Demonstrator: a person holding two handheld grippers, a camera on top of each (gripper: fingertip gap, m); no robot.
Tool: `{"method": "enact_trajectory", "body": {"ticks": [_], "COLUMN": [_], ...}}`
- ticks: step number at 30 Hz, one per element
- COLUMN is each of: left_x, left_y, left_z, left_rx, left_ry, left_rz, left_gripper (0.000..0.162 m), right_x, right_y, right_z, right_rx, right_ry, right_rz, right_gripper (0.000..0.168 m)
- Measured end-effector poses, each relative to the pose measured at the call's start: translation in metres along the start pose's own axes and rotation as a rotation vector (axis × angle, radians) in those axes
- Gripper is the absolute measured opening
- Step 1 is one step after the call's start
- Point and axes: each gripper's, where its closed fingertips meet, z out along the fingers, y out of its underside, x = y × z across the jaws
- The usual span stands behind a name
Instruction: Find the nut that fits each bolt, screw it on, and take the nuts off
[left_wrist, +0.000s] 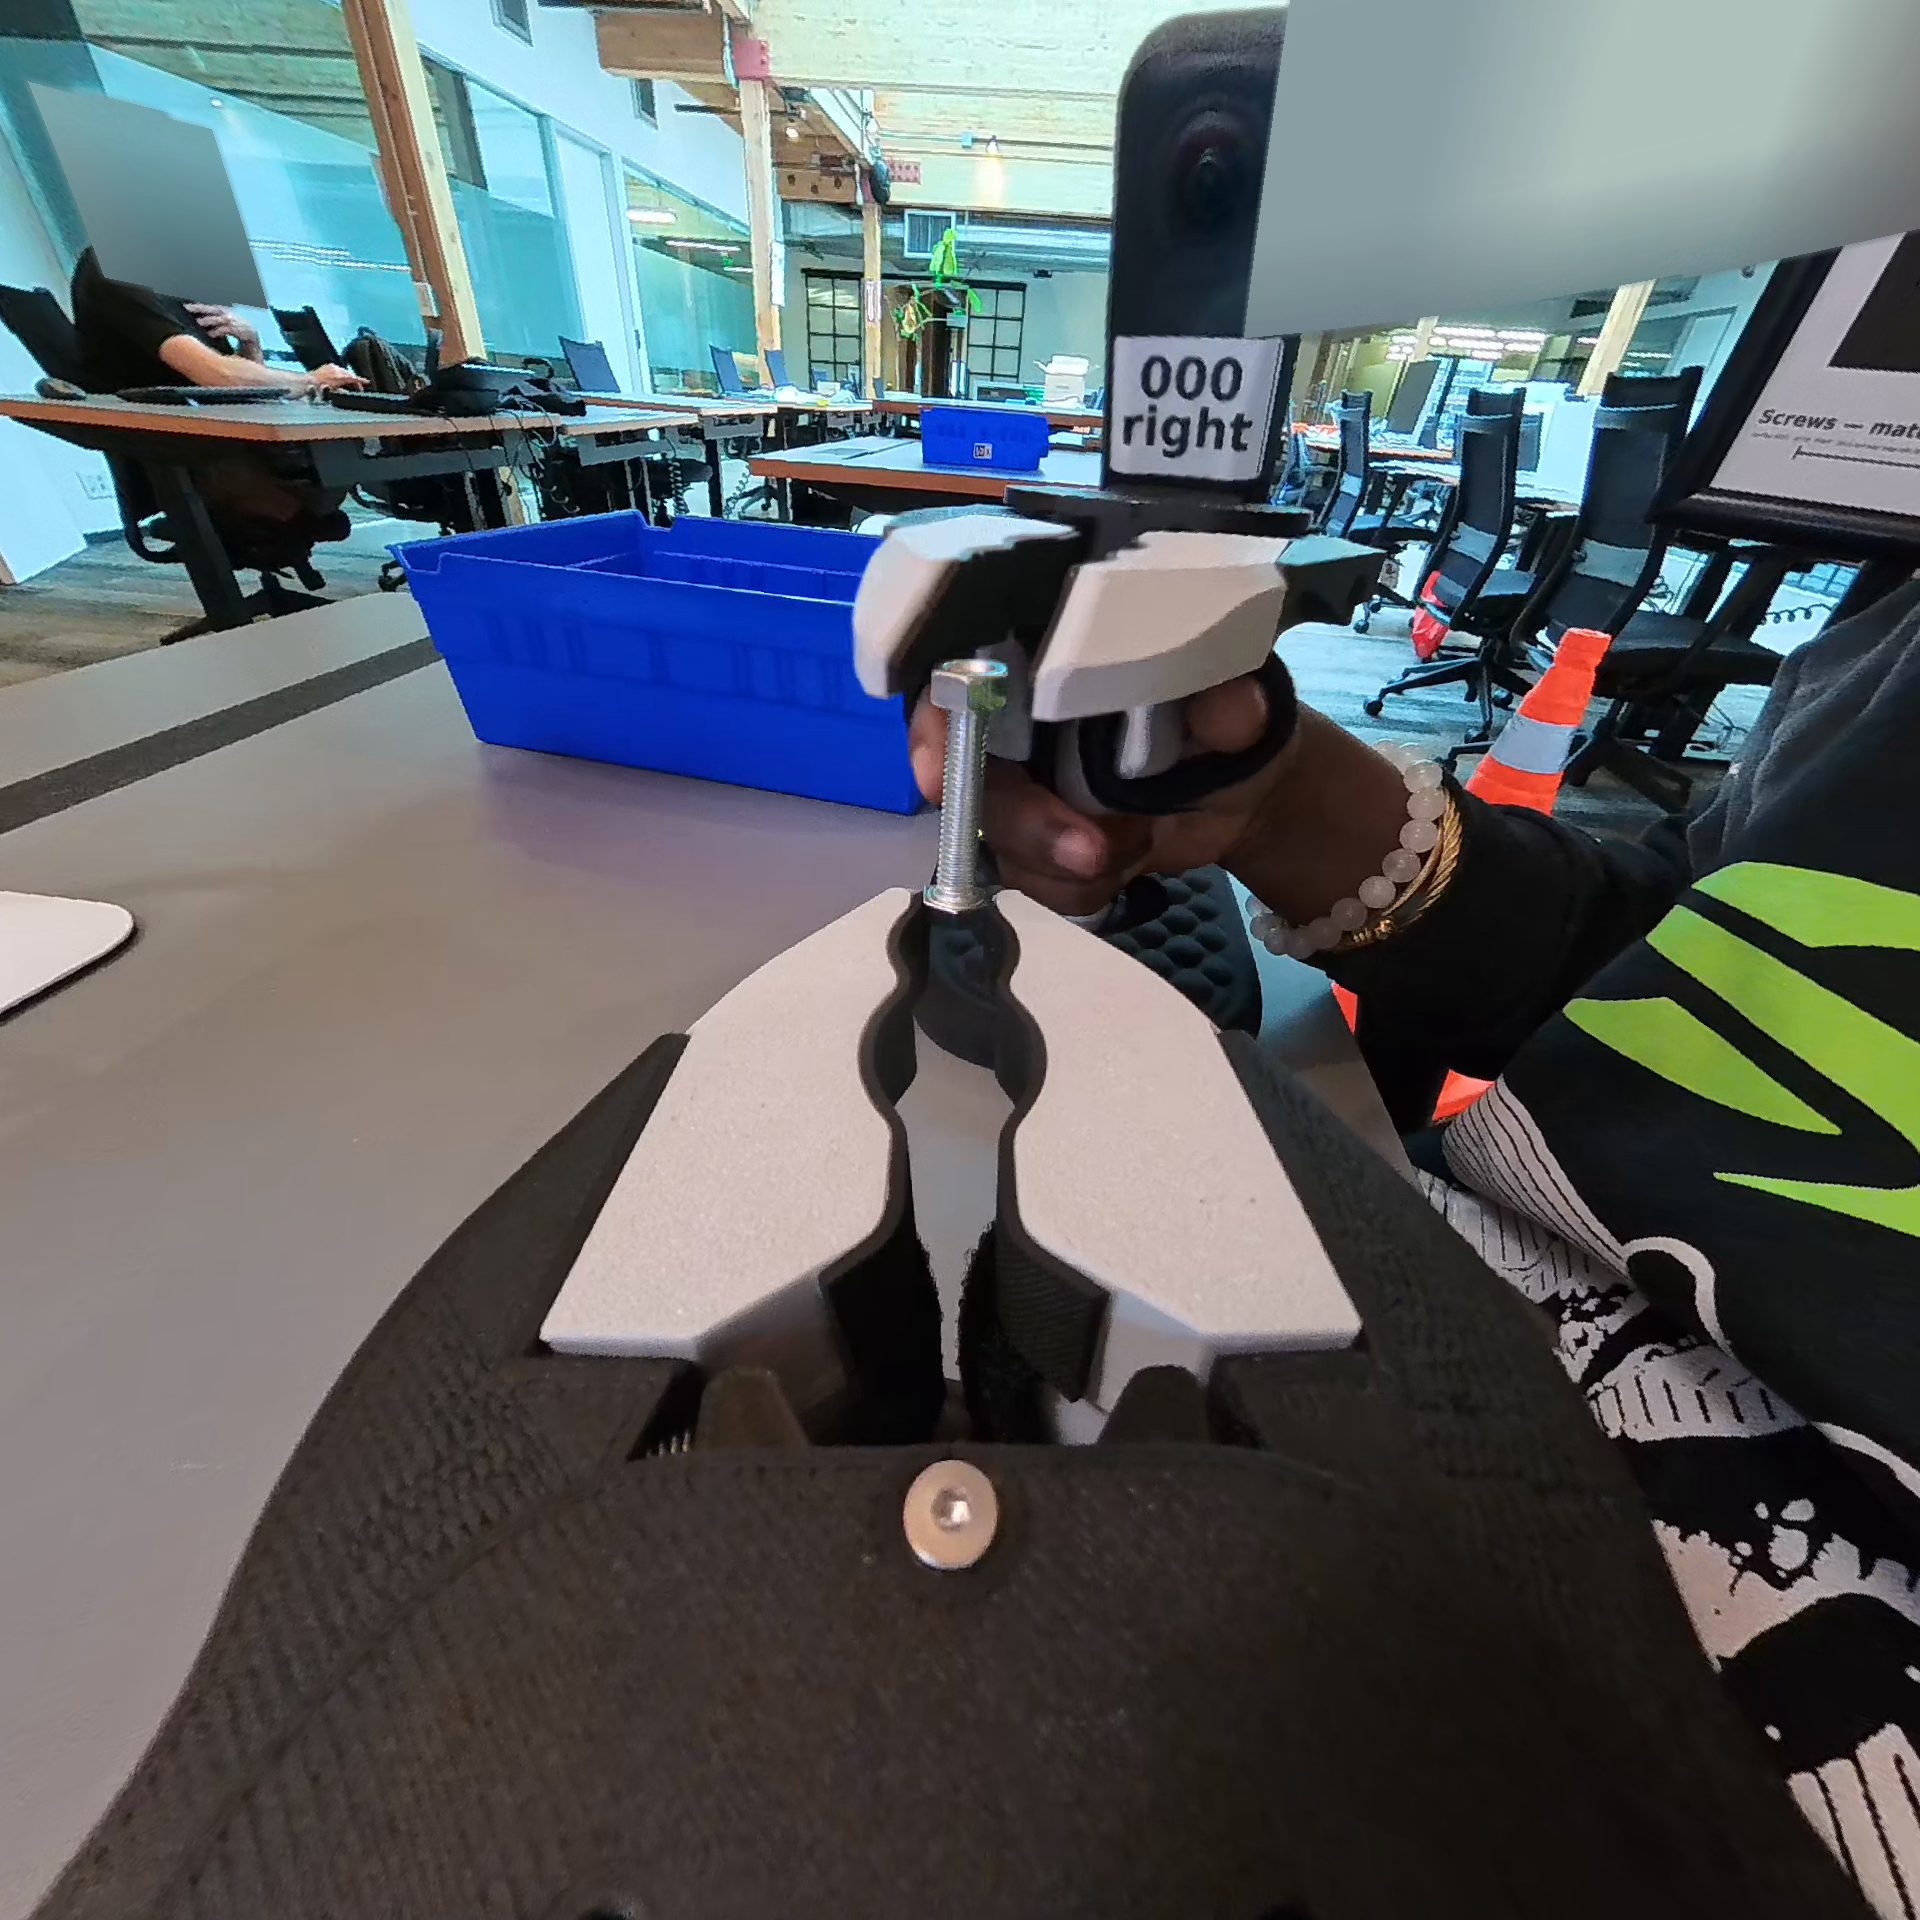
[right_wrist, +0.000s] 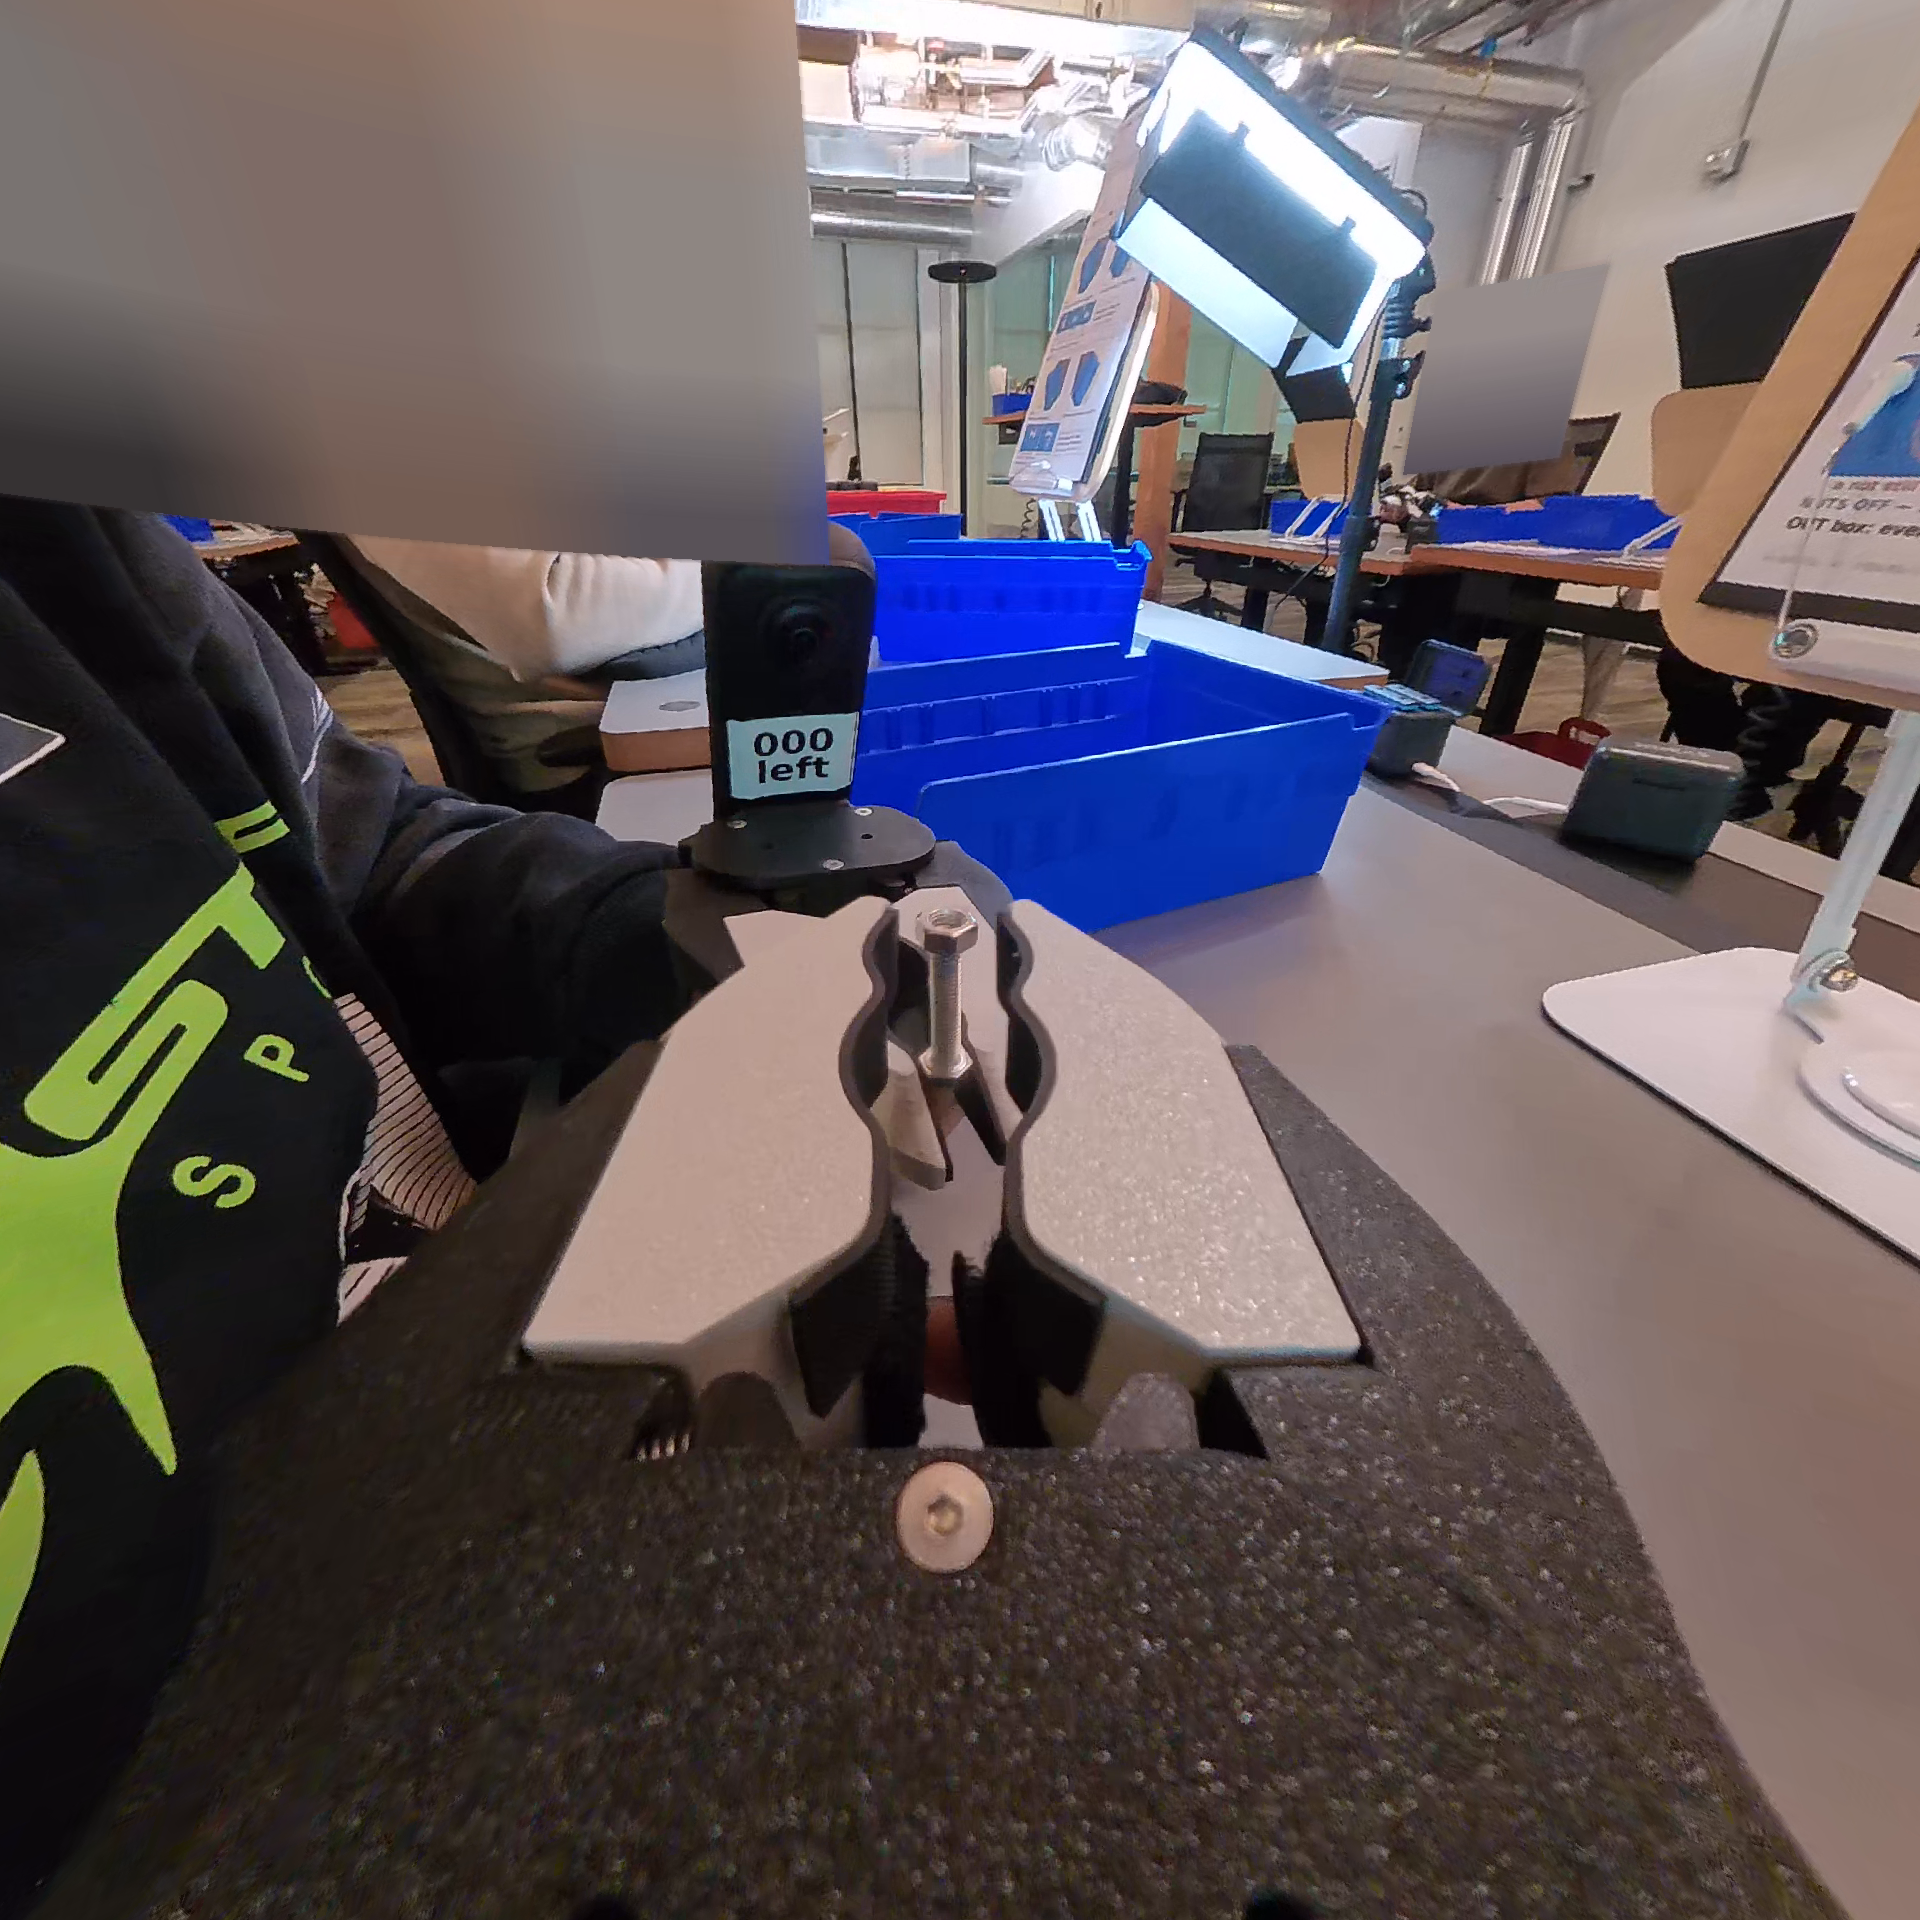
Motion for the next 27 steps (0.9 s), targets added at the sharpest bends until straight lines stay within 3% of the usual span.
{"method": "enact_trajectory", "body": {"ticks": [9,15,18,22,27], "left_x": [0.002,0.005,0.004,0.001,0.001], "left_y": [-0.001,-0.002,-0.004,-0.007,-0.008], "left_z": [0.000,0.000,-0.001,-0.002,-0.002], "left_rx": [0.007,0.011,0.021,0.038,0.045], "left_ry": [0.019,0.052,0.042,0.023,0.011], "left_rz": [-0.015,-0.033,-0.031,-0.036,-0.027], "left_gripper": [0.010,0.010,0.010,0.010,0.010], "right_x": [-0.001,0.006,0.033,0.087,0.155], "right_y": [-0.002,-0.030,-0.046,-0.059,-0.036], "right_z": [-0.002,-0.025,-0.061,-0.135,-0.247], "right_rx": [-0.005,0.080,0.056,-0.058,-0.325], "right_ry": [-0.006,0.023,0.187,0.523,0.948], "right_rz": [-0.035,-0.064,-0.112,-0.126,-0.028], "right_gripper": [0.011,0.011,0.011,0.011,0.011]}}
